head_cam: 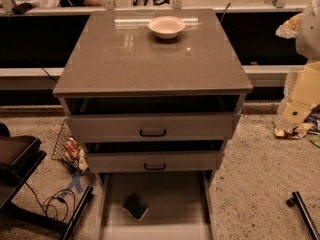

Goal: Pick sponge from bottom drawer and place on counter

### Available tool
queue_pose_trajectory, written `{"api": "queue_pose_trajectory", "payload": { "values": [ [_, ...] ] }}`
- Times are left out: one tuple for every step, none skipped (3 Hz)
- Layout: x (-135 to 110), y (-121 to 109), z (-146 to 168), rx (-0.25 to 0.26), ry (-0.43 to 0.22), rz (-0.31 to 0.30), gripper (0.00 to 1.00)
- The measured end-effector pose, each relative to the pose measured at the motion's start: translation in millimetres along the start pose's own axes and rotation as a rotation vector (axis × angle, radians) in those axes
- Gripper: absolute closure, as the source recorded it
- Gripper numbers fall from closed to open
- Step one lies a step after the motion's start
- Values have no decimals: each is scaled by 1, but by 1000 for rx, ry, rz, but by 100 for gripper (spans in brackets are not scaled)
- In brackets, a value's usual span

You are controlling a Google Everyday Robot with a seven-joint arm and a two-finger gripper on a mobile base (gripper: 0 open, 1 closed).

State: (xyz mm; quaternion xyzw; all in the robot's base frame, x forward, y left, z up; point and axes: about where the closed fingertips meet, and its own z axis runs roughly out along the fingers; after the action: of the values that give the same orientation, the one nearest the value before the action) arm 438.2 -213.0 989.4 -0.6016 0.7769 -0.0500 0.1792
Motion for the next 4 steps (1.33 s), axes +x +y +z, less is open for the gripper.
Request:
{"api": "queue_pose_trajectory", "payload": {
  "values": [
    [0,0,-1,2,-2,0,0],
    [7,6,12,-9,-69,18,0],
    [33,30,58,-35,-211,51,0],
    [58,65,122,-53,-368,117,0]
  ]
}}
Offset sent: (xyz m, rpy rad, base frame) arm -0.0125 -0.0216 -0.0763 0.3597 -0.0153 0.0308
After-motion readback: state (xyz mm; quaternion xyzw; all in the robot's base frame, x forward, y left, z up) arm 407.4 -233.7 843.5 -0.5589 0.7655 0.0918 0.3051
